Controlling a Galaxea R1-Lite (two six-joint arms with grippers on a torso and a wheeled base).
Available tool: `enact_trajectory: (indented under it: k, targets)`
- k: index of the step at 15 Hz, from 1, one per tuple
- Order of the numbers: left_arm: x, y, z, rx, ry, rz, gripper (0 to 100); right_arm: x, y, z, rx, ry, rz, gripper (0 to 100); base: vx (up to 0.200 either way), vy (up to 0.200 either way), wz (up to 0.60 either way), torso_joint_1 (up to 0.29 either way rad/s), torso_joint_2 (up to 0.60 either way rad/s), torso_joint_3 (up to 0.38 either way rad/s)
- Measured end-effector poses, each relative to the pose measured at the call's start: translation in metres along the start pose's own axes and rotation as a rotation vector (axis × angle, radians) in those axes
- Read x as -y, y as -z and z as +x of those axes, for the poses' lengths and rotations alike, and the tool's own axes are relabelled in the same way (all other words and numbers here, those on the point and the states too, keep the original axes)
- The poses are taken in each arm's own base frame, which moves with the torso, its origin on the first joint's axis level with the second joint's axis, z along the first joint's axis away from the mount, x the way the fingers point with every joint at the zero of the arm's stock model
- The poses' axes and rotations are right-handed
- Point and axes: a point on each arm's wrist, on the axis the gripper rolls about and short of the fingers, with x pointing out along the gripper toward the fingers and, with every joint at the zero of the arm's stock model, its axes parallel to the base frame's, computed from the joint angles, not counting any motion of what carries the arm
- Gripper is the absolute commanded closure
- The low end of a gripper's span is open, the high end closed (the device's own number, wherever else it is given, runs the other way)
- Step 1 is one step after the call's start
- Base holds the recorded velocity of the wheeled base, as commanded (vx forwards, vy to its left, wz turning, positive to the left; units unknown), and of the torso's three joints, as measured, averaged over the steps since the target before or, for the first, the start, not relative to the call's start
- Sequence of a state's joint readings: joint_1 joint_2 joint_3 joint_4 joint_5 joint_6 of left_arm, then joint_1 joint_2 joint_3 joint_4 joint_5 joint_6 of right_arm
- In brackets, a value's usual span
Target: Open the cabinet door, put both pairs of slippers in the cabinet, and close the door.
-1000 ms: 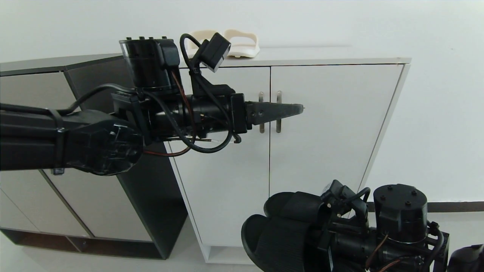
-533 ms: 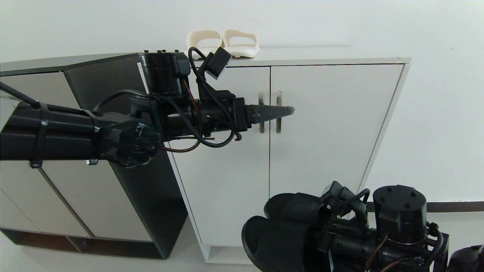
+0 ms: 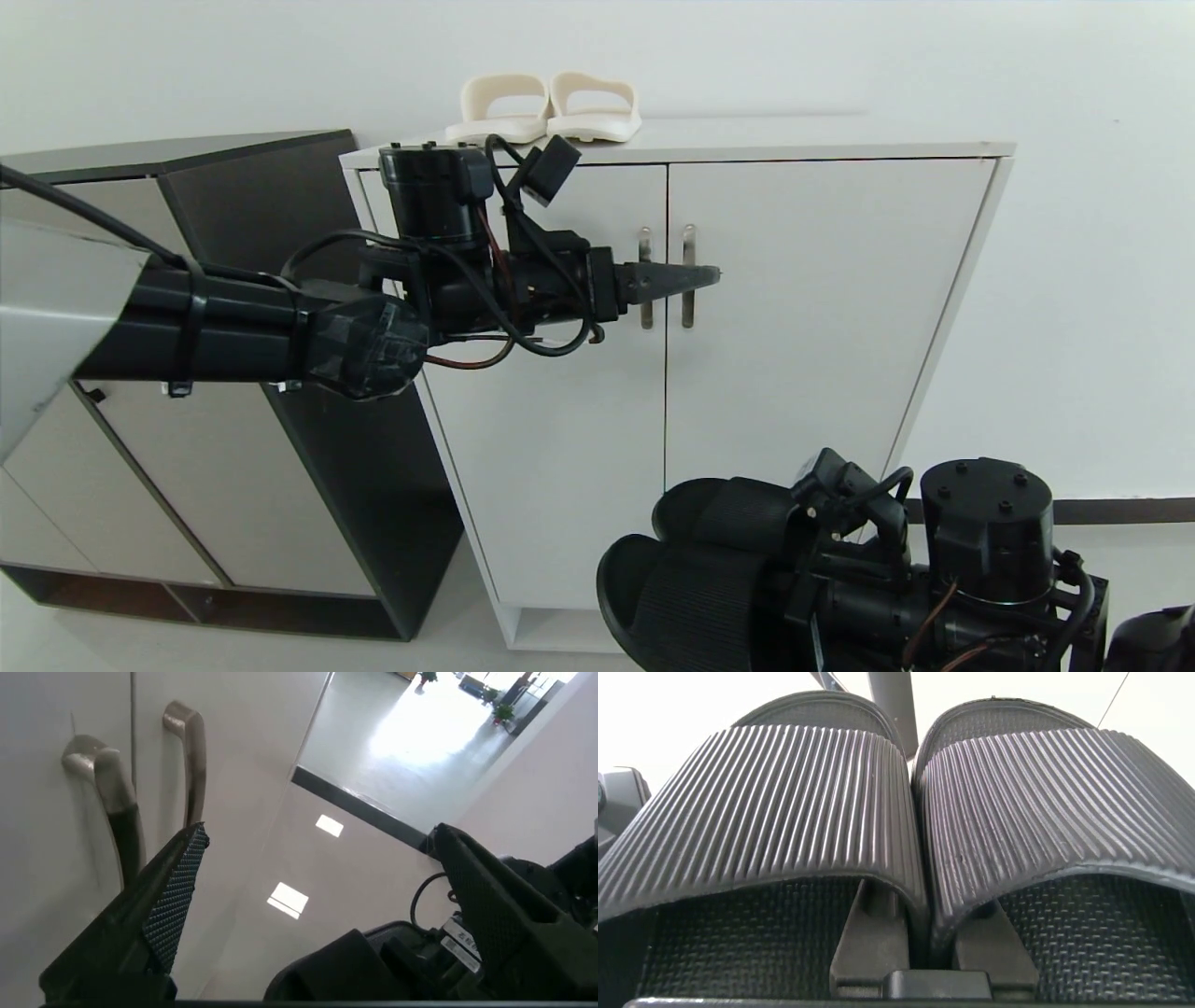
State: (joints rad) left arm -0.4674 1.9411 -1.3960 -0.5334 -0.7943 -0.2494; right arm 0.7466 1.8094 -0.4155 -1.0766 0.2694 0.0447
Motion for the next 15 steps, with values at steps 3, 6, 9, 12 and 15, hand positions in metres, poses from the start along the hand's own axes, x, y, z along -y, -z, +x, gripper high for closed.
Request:
enact_trajectory:
  k: [3,6,9,12,15]
  targets:
    - [-0.003,0.002,0.004,-0.001,-0.009,-0.003,0,0.0,0.0,0.0,0.0,0.0,0.0,100,0.0,0.0,0.0,0.0,0.0,0.0]
    - [-0.007,0.003,0.008,0.002,-0.018,-0.003,0,0.0,0.0,0.0,-0.001,-0.001,0.0,100,0.0,0.0,0.0,0.0,0.0,0.0]
    - [-0.01,0.004,0.012,0.001,-0.017,-0.004,0,0.0,0.001,0.0,-0.004,-0.001,0.0,100,0.0,0.0,0.0,0.0,0.0,0.0]
    - [-0.014,0.006,0.016,-0.003,-0.017,-0.007,0,0.0,0.001,0.0,-0.005,-0.001,0.0,100,0.0,0.0,0.0,0.0,0.0,0.0]
    - [-0.017,0.008,0.022,-0.004,-0.021,-0.008,0,0.0,0.002,0.0,-0.007,-0.001,0.0,100,0.0,0.0,0.0,0.0,0.0,0.0]
